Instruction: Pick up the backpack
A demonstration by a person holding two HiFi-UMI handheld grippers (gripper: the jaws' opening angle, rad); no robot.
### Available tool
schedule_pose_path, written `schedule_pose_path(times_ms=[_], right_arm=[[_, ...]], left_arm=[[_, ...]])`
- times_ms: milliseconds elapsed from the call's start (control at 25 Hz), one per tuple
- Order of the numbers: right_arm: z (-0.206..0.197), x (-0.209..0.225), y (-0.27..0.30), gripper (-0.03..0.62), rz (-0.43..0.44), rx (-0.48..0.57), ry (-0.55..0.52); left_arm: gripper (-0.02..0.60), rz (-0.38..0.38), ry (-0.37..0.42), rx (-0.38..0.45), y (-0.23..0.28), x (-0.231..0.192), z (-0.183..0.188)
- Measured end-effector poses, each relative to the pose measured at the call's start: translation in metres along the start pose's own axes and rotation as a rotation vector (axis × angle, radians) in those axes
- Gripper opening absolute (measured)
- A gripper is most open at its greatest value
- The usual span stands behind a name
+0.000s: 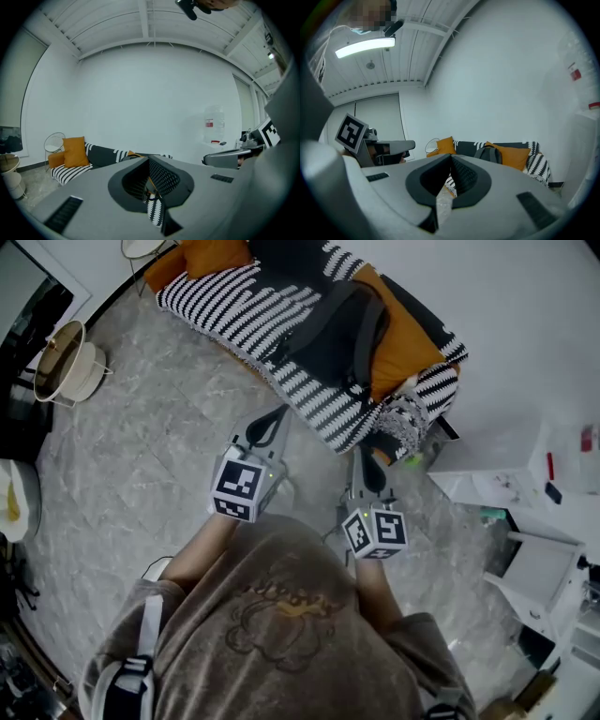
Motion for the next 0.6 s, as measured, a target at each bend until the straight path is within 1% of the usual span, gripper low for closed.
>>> schedule_pose_path(times_ms=[320, 600], right_arm=[[0.012, 0.005, 0.085, 0.006, -0.039, 0.028, -0.009], [0.018, 0.015, 0.130, 0.006, -0.078, 0.041, -0.028]], left_arm=[[0.002, -0.054, 0.007, -0.002, 0.064, -0.056, 0.010], [0.002, -0.103, 0.007, 0.014, 0.112, -0.086, 0.017]])
Point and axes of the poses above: the fingertips, and each gripper's own axes: y forward along the fingers, x to its right, z out of its top, the point moved 7 cm from there along -y, backward along the fingers, and after that the axes turned 12 degrees about x, right-handed, at the moved point
